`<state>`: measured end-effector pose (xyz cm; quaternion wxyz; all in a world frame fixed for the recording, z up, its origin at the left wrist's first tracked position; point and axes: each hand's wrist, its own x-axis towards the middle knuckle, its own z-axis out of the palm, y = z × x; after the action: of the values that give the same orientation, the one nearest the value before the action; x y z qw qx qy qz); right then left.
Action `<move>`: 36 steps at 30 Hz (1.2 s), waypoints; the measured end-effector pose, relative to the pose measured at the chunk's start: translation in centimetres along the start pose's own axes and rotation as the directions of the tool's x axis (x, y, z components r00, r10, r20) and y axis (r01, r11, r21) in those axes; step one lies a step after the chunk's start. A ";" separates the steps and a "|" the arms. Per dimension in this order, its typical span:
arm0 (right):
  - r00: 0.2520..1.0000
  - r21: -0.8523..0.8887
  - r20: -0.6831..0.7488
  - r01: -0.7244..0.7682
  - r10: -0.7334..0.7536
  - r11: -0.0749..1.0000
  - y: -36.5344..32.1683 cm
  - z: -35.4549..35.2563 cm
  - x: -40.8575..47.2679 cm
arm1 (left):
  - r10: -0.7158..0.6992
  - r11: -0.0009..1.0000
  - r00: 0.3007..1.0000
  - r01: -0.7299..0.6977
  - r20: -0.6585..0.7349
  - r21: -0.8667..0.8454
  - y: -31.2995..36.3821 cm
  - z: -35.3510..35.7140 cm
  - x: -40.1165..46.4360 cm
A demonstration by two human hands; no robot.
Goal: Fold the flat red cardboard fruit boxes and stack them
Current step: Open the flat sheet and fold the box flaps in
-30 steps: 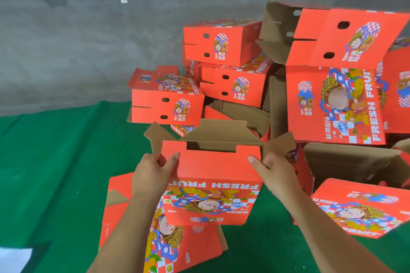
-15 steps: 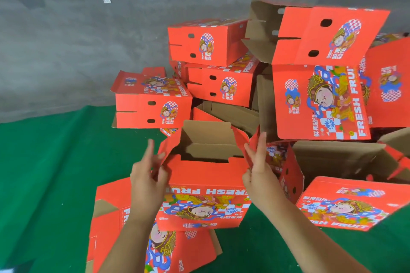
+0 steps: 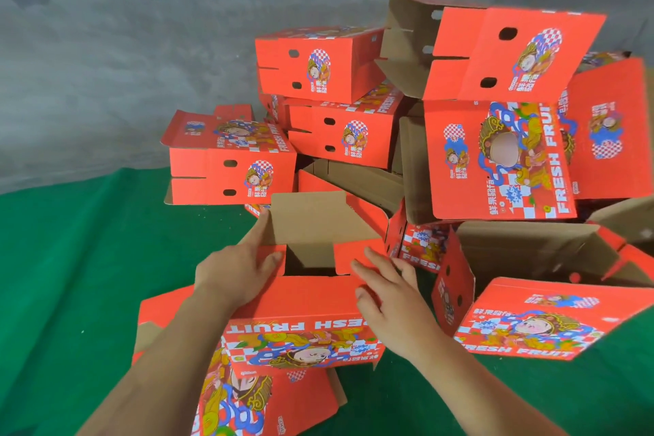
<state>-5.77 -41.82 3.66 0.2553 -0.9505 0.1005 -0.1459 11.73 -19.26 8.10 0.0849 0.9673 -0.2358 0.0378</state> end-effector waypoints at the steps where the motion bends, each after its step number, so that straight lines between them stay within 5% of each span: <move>1: 1.000 0.032 0.017 -0.022 0.021 0.999 0.0 -0.2 0.1 | -0.008 1.000 0.999 0.007 -0.031 -0.023 0.0 0.1 -0.1; 3: 0.989 0.198 0.039 -0.150 0.145 0.969 -0.3 -0.7 0.7 | -0.054 0.968 0.991 0.022 -0.122 -0.251 -0.4 0.6 -0.6; 5: 0.939 0.474 0.048 -0.321 0.340 0.820 -1.1 -1.2 1.6 | -0.093 0.853 0.981 -0.009 -0.168 -0.523 -0.6 1.3 -1.1; 7: 0.908 0.630 0.072 -0.362 0.412 0.687 -1.4 -1.2 2.5 | -0.112 0.868 0.977 0.007 -0.182 -0.496 -1.0 2.0 -1.5; 9: 0.934 0.516 0.143 -0.352 0.326 0.781 -1.2 -0.9 3.1 | -0.115 0.901 0.989 0.062 -0.098 -0.429 -1.5 2.7 -2.2; 12: 0.926 0.122 0.312 -0.261 0.212 0.958 -0.6 -0.1 3.1 | -0.085 0.878 0.984 0.149 0.158 -0.456 -1.8 3.2 -2.5; 16: 0.913 -0.182 0.226 -0.304 0.341 0.935 -2.2 0.6 3.7 | -0.197 0.961 0.961 0.228 0.194 -0.155 0.3 2.8 -2.0; 18: 0.907 -0.218 0.212 -0.318 0.363 0.923 -2.4 0.7 3.8 | -0.170 0.970 0.967 0.198 0.188 -0.144 0.4 2.9 -2.0; 20: 0.910 -0.085 0.228 -0.335 0.346 0.938 -1.9 0.7 3.5 | -0.122 0.925 0.980 0.169 0.155 -0.341 -0.5 3.1 -2.2; 21: 0.906 0.066 0.230 -0.378 0.355 0.923 -1.5 0.4 3.3 | -0.156 0.828 0.976 0.214 0.153 -0.519 -1.0 2.9 -2.4; 23: 0.869 0.435 0.224 -0.494 0.441 0.753 -1.5 -0.8 2.9 | -0.314 0.466 0.920 0.365 0.235 -0.806 -1.5 2.3 -3.3; 25: 0.835 0.626 0.238 -0.522 0.496 0.579 -2.0 -2.0 2.5 | -0.402 0.182 0.818 0.511 0.411 -0.840 -1.2 1.4 -5.0; 26: 0.831 0.645 0.231 -0.521 0.507 0.559 -2.2 -2.6 2.5 | -0.428 0.128 0.797 0.520 0.426 -0.844 -1.0 1.0 -5.9; 29: 0.815 0.750 0.177 -0.475 0.551 0.461 -2.7 -4.8 1.9 | -0.596 0.087 0.756 0.394 0.268 -0.915 0.3 -0.4 -8.0; 32: 0.794 0.843 0.393 -0.513 0.463 0.165 -2.6 -7.4 1.1 | -0.501 -0.229 0.853 0.034 0.148 -0.973 0.6 -0.5 -9.8; 34: 0.822 0.796 0.423 -0.538 0.381 0.278 -2.5 -8.1 -0.3 | -0.443 -0.396 0.887 -0.067 0.127 -0.916 0.5 -0.1 -10.8; 36: 0.888 0.727 0.281 -0.445 0.364 0.524 -2.7 -8.7 -1.2 | -0.360 -0.436 0.904 0.053 0.228 -0.898 0.2 0.4 -11.7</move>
<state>-9.46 -43.16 11.93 0.6691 -0.7025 0.2333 -0.0664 1.29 -14.27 6.45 0.8709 0.4789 0.0447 -0.1011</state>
